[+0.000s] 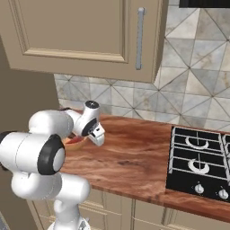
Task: Place the bowl with the avocado and lemon on the second highest shelf of the fridge. Place the bowl with the fish and steak on the top shelf of the fridge.
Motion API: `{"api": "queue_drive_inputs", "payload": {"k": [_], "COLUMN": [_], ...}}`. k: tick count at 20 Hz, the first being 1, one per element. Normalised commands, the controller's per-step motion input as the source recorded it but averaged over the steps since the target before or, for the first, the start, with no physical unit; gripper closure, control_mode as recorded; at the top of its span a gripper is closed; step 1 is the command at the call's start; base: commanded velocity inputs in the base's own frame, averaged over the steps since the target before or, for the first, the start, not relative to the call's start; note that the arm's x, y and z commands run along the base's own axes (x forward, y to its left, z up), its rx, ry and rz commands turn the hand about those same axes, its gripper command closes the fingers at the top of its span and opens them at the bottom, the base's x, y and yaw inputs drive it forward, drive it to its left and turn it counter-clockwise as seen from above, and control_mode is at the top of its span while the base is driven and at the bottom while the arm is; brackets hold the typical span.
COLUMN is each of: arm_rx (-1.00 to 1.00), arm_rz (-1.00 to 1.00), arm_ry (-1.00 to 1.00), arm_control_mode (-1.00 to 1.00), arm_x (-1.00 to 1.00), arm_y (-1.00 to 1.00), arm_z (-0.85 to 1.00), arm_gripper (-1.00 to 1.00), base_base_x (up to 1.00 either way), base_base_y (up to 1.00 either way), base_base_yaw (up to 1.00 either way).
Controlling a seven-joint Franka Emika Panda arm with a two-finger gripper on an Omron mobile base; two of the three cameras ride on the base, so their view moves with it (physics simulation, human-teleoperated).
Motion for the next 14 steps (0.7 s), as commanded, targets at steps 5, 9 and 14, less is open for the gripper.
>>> {"api": "queue_drive_inputs", "payload": {"k": [5,9,14], "arm_rx": [0.00,0.00,0.00], "arm_rz": [0.00,0.00,0.00], "arm_ry": [0.00,0.00,0.00], "arm_control_mode": [-1.00,-1.00,-1.00], "arm_x": [0.07,0.00,-0.14], "arm_y": [0.31,0.15,0.01], "arm_z": [-0.15,-0.06,0.00], "arm_gripper": [1.00,1.00,1.00], "base_base_x": [0.00,0.00,0.00], "base_base_y": [0.00,0.00,0.00], "base_base_yaw": [0.00,0.00,0.00]}}
